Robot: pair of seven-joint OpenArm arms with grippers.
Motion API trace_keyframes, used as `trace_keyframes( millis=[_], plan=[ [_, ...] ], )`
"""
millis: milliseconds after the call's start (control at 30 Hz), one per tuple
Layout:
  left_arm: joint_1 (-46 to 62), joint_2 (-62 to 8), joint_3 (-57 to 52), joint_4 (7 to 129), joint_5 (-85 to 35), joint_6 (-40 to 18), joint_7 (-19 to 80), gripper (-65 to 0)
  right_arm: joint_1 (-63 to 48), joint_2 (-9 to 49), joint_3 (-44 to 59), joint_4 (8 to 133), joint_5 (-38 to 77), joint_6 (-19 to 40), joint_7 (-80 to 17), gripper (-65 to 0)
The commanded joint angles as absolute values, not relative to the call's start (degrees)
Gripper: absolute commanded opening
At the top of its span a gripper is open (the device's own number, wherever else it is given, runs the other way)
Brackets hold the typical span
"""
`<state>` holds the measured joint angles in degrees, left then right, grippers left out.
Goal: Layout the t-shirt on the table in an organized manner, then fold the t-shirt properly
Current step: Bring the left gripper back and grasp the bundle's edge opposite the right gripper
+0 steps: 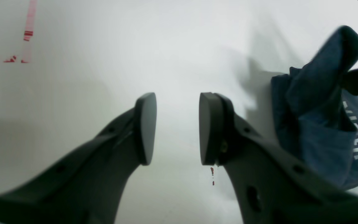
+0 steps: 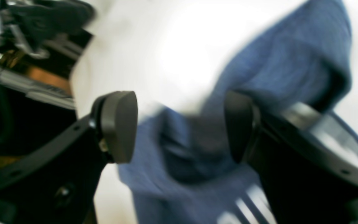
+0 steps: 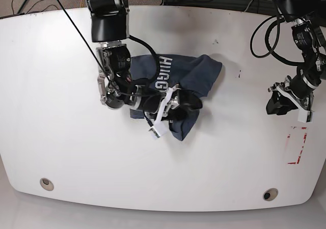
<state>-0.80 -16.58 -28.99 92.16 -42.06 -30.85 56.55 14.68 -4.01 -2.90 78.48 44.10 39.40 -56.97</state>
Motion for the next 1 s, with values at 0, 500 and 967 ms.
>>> trace_keyframes(
  millis=[0,500,967],
  plan=[
    [-1.6,-17.5,-29.3,93.3,-43.2,-31.1,55.3,-43.9,17.3,-5.0,-4.2,79.3,45.6,39.9,-54.6,-24.1],
    [-1.6,-17.6,-28.9,95.6,-43.2,-31.1,55.3,-43.9,17.7,2.4,-5.4,88.1,46.2,39.8,-55.5,-24.1],
    [-1.5,-17.6,-28.9,96.6,-42.9,-31.1,55.3,-43.9,12.7,6.8,1.1,84.4,45.6,39.8,-53.0,-23.8]
  ],
)
